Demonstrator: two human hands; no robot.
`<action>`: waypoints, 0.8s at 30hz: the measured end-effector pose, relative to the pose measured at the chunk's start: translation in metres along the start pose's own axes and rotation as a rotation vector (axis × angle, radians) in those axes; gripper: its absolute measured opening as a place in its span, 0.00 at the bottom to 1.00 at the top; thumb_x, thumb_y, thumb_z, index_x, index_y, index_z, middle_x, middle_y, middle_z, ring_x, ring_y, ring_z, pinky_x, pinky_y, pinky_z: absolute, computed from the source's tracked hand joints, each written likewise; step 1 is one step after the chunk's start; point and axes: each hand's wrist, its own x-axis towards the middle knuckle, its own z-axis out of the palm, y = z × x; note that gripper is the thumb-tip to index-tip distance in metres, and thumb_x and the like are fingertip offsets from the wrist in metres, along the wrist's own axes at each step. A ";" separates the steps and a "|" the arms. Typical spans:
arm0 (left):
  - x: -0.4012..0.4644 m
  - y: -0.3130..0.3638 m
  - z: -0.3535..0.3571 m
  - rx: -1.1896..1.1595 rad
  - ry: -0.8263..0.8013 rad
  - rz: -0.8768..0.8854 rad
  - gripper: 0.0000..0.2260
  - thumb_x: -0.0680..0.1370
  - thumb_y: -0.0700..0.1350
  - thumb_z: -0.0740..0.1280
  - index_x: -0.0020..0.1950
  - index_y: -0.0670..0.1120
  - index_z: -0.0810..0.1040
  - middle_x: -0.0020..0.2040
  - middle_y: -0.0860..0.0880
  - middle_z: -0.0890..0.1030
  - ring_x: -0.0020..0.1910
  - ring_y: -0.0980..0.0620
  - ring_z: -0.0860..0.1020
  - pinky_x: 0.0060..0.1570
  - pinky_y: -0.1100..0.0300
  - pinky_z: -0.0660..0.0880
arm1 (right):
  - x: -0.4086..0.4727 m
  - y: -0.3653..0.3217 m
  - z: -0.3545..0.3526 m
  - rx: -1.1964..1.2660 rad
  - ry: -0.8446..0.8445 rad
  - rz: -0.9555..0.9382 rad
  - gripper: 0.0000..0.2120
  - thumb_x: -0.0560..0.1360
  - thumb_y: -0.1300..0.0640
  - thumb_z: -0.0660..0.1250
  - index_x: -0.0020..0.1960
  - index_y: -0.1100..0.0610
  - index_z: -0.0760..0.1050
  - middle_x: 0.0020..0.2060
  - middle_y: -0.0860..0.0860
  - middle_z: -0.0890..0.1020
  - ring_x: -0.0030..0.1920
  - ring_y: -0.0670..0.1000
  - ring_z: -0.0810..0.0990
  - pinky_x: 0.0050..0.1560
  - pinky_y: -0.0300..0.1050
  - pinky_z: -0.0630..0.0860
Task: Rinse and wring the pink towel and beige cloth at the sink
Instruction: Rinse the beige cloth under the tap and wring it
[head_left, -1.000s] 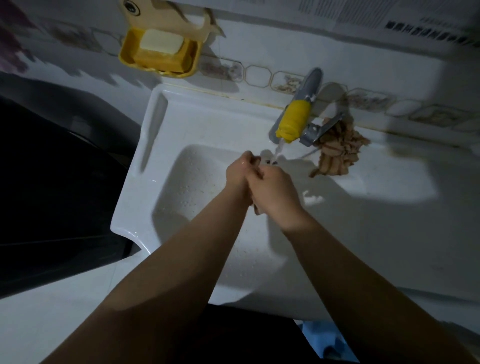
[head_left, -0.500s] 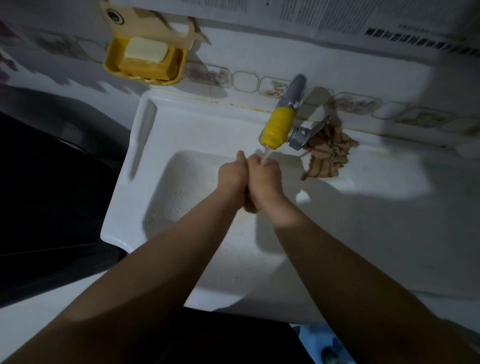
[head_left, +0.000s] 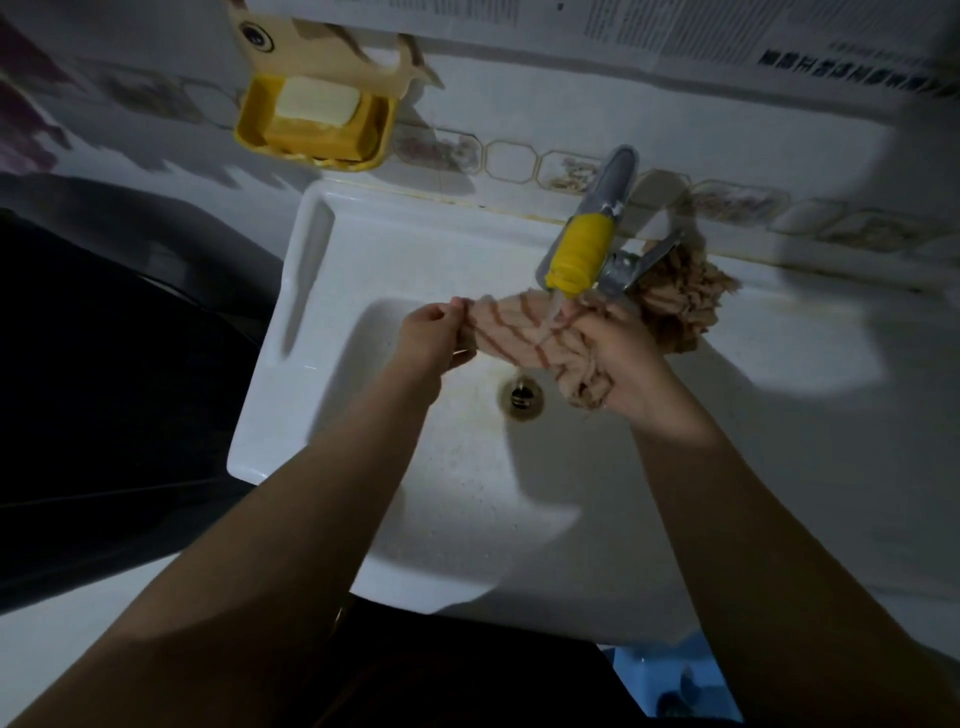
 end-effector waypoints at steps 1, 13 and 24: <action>0.002 -0.002 0.002 0.024 0.038 0.007 0.11 0.82 0.48 0.60 0.50 0.41 0.76 0.41 0.45 0.79 0.38 0.49 0.78 0.33 0.60 0.78 | -0.006 -0.002 0.006 0.070 -0.034 0.012 0.09 0.77 0.56 0.65 0.53 0.60 0.76 0.35 0.54 0.83 0.24 0.45 0.79 0.22 0.35 0.72; -0.036 -0.015 0.064 -0.006 -0.125 -0.168 0.17 0.80 0.52 0.61 0.42 0.40 0.76 0.34 0.38 0.80 0.31 0.43 0.80 0.27 0.58 0.74 | 0.028 0.016 0.042 -0.570 0.293 -0.025 0.21 0.80 0.52 0.58 0.36 0.67 0.71 0.31 0.57 0.72 0.47 0.57 0.78 0.37 0.38 0.67; -0.013 -0.013 0.011 0.580 -0.260 -0.119 0.17 0.76 0.57 0.65 0.37 0.44 0.78 0.27 0.49 0.78 0.24 0.55 0.75 0.27 0.65 0.69 | 0.043 0.016 0.032 -0.660 0.155 -0.018 0.23 0.79 0.44 0.58 0.56 0.64 0.77 0.54 0.65 0.79 0.54 0.62 0.78 0.52 0.46 0.73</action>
